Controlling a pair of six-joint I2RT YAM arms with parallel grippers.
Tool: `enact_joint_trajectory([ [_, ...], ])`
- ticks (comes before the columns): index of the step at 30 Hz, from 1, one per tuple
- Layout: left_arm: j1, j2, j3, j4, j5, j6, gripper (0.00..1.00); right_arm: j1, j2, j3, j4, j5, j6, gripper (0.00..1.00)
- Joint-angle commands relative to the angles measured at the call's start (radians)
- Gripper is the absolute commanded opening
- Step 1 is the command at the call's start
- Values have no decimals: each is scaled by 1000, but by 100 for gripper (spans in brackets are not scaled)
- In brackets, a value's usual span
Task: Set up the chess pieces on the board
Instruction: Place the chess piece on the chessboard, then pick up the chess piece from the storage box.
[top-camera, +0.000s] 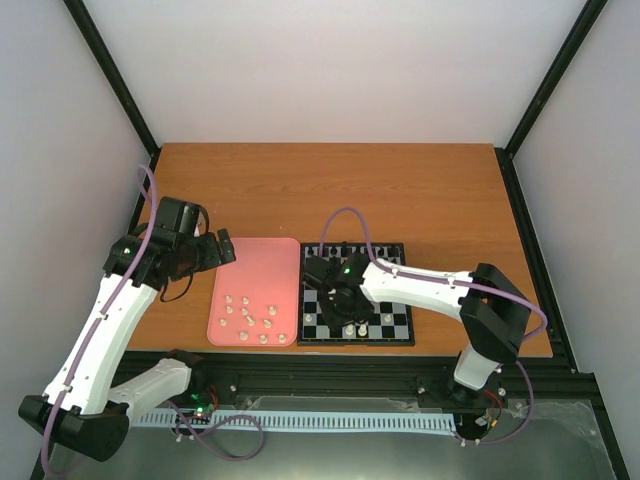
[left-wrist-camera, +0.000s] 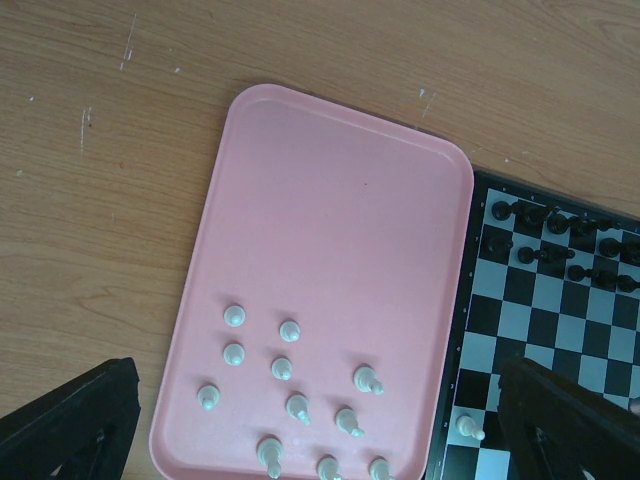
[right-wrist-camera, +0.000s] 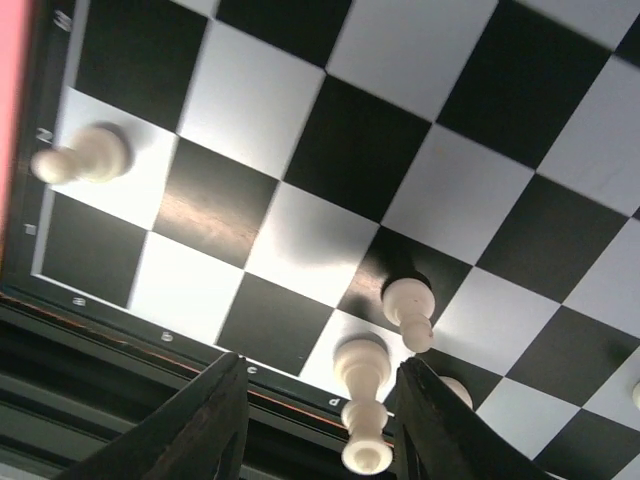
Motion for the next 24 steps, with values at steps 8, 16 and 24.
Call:
enact_joint_trajectory([
  [8, 2, -9, 23, -1, 13, -8, 100, -3, -39, 178, -52, 6, -31, 47],
  [16, 1, -20, 53, -23, 3, -2, 100, 26, 105, 354, -5, -49, -72, 50],
  [24, 1, -49, 108, -72, -44, -1, 100, 27, 271, 492, 60, -111, -77, 49],
])
